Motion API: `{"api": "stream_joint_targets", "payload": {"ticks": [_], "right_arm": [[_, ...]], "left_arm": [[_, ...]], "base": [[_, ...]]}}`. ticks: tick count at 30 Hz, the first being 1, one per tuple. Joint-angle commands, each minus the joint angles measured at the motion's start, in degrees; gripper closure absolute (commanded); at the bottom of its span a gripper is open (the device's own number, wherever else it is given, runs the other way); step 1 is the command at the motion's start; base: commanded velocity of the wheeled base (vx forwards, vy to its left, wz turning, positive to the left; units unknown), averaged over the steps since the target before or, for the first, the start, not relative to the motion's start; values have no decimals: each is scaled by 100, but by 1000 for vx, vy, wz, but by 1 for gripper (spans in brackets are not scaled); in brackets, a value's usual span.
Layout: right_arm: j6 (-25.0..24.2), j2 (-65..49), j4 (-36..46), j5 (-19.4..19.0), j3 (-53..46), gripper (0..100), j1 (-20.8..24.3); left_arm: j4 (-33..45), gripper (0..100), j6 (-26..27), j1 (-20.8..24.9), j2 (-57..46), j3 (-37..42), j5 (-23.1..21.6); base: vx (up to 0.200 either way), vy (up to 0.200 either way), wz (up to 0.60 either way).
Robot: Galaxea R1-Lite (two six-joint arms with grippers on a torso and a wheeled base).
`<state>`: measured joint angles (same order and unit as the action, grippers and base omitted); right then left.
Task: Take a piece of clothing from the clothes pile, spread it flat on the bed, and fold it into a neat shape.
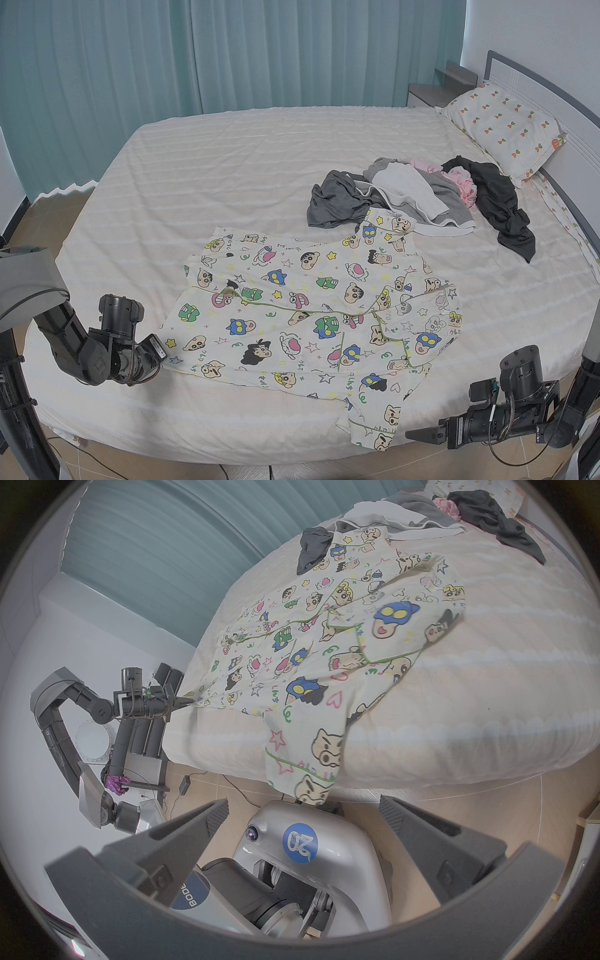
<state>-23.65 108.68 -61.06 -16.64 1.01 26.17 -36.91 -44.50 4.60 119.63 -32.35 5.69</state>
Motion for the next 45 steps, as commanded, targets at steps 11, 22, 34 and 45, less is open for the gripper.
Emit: {"api": "stream_joint_targets", "payload": {"ticks": [11, 22, 34, 45], "right_arm": [[18, 382, -213, -6, -75, 0, 28], [-8, 655, -556, -6, 145, 0, 2], [-17, 1990, -486, 565, 1287, 0, 1021], [-96, 1929, 270, 1154, 1824, 0, 1478]], "left_arm": [[-26, 100, 380, -627, -423, 326, -16], [-123, 100, 512, -1119, -370, 36, -279], [-352, 100, 494, -1110, -150, 45, -306], [-413, 100, 468, -1040, -185, 177, -473]], "base": [[0, 0, 0], [0, 0, 0], [0, 0, 0], [0, 0, 0]]}}
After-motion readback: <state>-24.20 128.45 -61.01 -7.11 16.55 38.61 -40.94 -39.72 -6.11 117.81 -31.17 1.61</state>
